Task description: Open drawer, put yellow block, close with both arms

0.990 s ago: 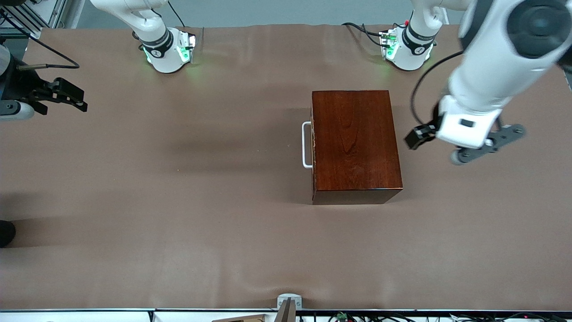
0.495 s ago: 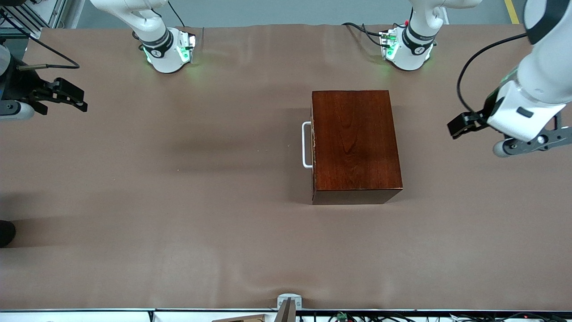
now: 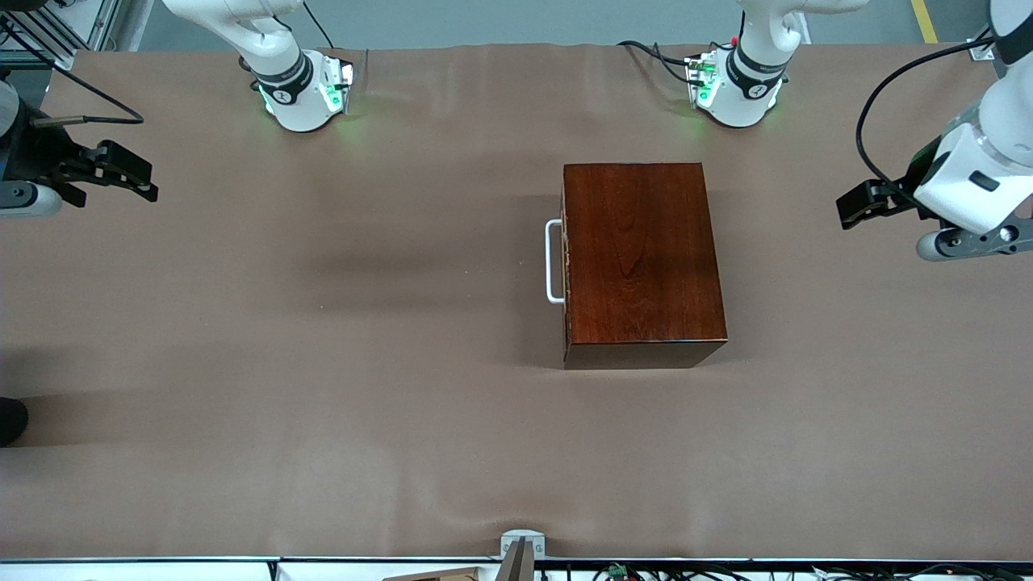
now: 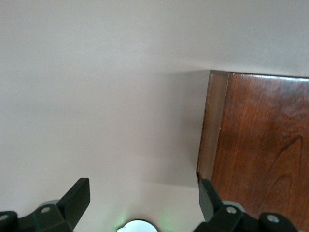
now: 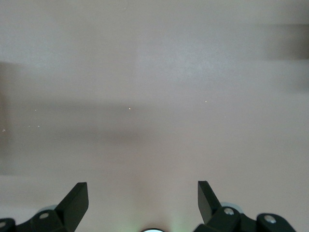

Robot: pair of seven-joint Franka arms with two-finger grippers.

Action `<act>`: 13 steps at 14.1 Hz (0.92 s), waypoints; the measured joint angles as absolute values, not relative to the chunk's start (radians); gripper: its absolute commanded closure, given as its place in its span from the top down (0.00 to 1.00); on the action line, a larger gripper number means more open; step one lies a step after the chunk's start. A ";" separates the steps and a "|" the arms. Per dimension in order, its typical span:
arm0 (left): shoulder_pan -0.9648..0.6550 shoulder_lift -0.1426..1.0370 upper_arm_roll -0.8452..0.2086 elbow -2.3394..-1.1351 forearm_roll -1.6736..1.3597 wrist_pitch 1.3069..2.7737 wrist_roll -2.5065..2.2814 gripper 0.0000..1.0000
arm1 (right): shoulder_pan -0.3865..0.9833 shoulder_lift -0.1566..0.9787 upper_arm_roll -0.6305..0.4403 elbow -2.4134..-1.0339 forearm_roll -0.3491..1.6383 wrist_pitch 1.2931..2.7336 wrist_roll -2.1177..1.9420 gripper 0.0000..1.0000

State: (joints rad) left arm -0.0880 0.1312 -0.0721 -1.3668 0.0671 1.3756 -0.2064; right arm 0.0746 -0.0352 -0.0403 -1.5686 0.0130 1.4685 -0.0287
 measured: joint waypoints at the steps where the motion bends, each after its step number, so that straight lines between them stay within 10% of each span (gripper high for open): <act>1: -0.078 0.122 -0.072 -1.376 0.061 1.379 -0.177 1.00 | 0.075 -0.035 -0.040 -1.569 0.013 1.468 -0.029 1.00; 13: -0.060 -0.011 -0.073 -1.503 0.037 1.398 -0.139 1.00 | 0.075 -0.035 -0.040 -1.569 0.013 1.468 -0.029 1.00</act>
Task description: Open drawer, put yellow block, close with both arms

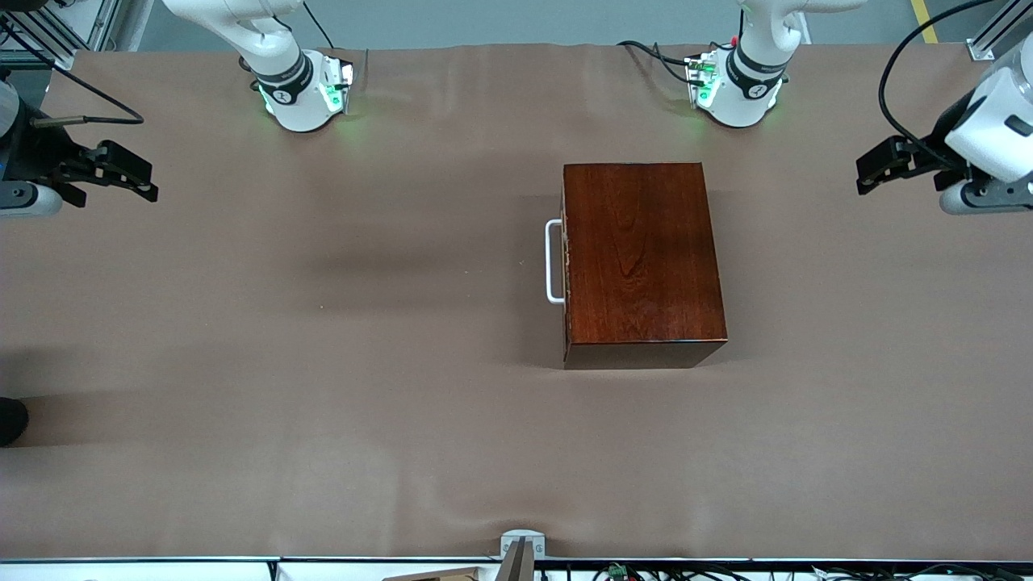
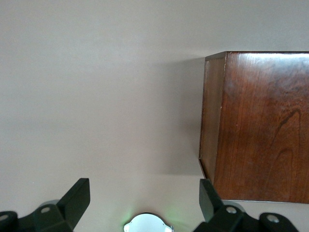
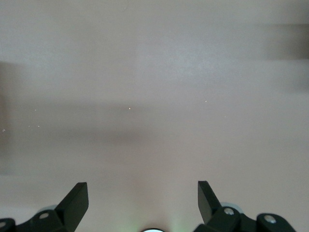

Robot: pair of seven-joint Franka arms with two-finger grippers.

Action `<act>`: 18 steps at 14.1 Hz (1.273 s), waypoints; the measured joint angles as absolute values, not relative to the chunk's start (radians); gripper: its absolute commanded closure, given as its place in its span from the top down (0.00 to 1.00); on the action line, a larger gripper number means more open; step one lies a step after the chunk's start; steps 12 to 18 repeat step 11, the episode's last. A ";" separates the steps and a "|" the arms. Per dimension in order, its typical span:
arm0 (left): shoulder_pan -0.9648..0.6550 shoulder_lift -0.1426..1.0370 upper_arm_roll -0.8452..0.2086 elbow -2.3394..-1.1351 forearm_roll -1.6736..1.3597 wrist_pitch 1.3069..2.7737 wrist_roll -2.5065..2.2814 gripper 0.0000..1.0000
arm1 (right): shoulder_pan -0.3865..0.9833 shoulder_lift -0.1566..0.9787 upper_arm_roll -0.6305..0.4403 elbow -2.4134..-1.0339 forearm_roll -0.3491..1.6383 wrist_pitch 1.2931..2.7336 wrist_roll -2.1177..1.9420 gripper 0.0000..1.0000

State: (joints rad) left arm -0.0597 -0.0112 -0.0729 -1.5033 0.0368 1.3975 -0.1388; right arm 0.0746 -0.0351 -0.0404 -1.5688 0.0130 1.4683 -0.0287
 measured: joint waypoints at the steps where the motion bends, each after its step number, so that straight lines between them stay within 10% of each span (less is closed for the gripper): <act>1: -0.060 -0.026 -0.073 -1.519 0.037 1.404 -0.139 1.00 | 0.075 -0.035 -0.040 -1.569 0.013 1.468 -0.029 1.00; 18: -0.057 -0.049 -0.072 -1.534 0.037 1.431 -0.134 1.00 | 0.075 -0.035 -0.040 -1.569 0.013 1.468 -0.029 1.00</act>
